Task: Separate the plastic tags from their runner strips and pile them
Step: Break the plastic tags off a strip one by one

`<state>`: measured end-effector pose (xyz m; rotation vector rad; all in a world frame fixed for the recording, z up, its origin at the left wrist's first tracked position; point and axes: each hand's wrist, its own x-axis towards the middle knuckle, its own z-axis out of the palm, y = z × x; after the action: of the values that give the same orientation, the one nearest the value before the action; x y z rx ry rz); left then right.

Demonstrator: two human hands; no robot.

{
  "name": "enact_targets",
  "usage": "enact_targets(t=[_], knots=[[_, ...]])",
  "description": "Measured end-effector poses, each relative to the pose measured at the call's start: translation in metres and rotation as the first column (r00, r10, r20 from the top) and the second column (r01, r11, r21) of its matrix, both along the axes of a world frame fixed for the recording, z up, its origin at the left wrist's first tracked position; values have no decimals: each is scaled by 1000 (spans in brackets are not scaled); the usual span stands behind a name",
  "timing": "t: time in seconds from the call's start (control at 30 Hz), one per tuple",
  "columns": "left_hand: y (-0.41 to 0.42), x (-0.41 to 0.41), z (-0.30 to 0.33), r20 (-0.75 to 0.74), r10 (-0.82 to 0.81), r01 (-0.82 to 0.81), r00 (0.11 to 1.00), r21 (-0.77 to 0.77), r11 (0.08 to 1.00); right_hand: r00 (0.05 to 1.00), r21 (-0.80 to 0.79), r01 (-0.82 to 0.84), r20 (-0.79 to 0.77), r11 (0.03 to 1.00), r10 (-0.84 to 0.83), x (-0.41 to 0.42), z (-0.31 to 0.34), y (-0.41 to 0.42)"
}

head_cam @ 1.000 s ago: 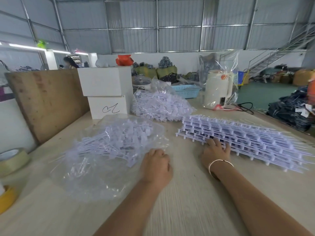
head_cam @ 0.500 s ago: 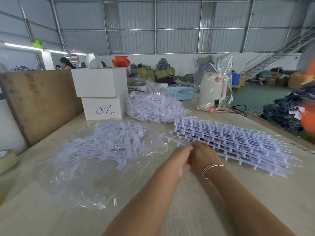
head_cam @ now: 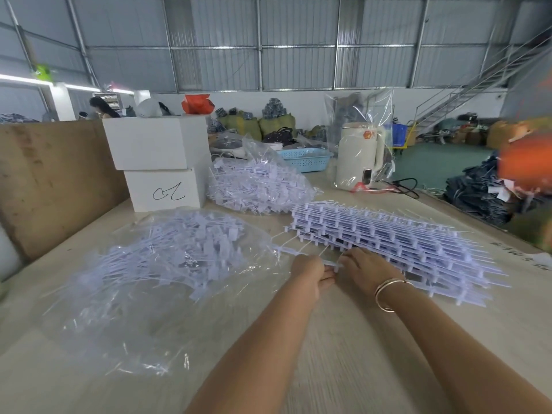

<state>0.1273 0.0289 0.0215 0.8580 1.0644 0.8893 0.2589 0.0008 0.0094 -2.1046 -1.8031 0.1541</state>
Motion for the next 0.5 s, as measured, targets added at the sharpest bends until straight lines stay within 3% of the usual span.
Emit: enact_targets(t=[0.33,0.5], knots=[[-8,-14,4,-131,59,-52,990,57,997,992,-143,-75,86,987,88,7,22,-5],[-18,1,5,58,41,-36,997,-81,996,983,-110,-107,139,988,122,-3,13,-12]])
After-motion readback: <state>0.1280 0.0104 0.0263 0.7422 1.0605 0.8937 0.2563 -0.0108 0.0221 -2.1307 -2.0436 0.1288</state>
